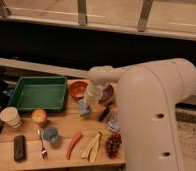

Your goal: Place sponge in table surface

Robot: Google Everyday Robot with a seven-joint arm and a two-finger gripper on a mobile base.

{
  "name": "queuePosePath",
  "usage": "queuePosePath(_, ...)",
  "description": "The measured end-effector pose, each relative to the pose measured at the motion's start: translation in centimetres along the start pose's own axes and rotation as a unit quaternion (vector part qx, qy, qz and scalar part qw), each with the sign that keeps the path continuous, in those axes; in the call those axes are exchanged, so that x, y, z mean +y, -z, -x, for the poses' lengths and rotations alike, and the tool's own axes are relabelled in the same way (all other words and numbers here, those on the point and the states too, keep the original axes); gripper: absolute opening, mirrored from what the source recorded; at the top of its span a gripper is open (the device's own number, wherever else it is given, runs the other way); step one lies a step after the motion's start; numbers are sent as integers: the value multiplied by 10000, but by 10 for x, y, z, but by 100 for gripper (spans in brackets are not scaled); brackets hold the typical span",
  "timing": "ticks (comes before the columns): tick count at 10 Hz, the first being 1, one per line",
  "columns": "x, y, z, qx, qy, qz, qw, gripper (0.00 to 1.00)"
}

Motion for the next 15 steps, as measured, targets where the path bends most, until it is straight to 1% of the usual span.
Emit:
queuePosePath(1, 4, 14, 1, -50, 16, 27, 10000, 14)
queuePosePath(2, 14, 35, 4, -122, 49, 90, 9999, 14)
queuePosePath(3, 17, 58, 5, -207, 42, 136, 9997, 14)
queuePosePath(4, 17, 76, 6, -299, 23, 171, 9994, 14)
queuePosePath(6, 14, 114, 6, -551, -17, 251, 9982, 14)
queuePosePath(7, 11, 124, 6, -598, -45, 252, 9979, 14)
queuePosePath(8, 14, 128, 5, -581, -37, 267, 9980, 14)
queuePosePath(9, 17, 125, 4, -541, -21, 289, 9981, 14)
queuePosePath(11, 12, 111, -1, -429, -45, 324, 9985, 14)
queuePosePath(13, 13, 75, -8, -201, -57, 392, 9990, 14)
queuePosePath(15, 9, 48, -16, 20, -129, 468, 9988, 14)
